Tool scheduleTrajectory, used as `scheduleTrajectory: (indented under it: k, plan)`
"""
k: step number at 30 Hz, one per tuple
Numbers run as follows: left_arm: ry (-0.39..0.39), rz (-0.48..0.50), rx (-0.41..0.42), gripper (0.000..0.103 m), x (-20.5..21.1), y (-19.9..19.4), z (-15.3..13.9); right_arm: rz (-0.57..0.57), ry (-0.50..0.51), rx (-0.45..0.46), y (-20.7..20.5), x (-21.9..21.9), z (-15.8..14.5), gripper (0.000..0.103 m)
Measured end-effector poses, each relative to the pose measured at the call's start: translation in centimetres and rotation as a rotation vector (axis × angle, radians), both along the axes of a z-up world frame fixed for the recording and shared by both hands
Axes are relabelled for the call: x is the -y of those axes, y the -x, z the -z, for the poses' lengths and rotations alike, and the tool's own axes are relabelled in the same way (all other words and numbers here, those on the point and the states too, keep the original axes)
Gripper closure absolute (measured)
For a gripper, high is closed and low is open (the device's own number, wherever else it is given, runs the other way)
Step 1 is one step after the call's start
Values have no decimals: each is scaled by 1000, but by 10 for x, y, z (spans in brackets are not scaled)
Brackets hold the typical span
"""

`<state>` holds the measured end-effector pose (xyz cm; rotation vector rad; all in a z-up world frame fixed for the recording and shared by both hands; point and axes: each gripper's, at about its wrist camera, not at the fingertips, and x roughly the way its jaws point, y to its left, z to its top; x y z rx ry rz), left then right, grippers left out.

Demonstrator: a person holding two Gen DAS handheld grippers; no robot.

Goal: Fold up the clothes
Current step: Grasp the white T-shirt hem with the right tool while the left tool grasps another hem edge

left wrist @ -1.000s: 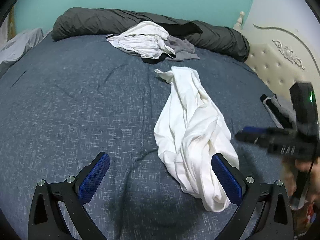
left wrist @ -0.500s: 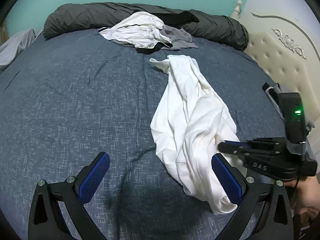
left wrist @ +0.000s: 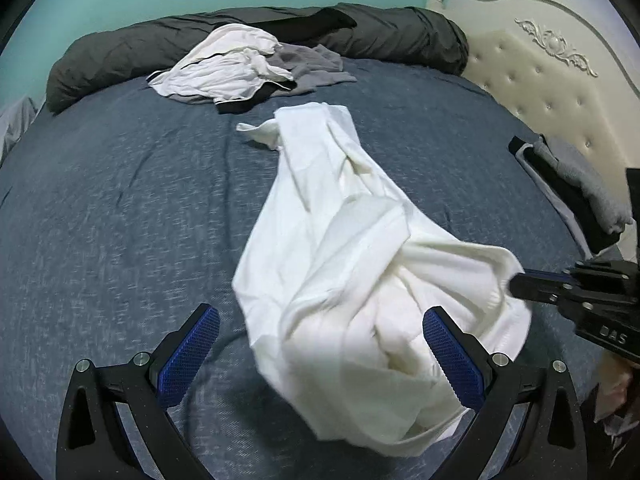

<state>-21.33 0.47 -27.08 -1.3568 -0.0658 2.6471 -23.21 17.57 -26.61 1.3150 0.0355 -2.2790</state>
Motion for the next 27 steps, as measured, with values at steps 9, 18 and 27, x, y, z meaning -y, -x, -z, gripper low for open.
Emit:
scheduleTrajectory:
  k: [9,18,27]
  plan:
    - [67,-4,37,0,1,10,18,31,-25,21,-5,-33,6,101]
    - [103,36,42,28,-4,11,24,47,-13,76,-5,-41,25,101]
    - [132,84,44,35,-25,17,35,34,-2,75,-4,-38,22,101]
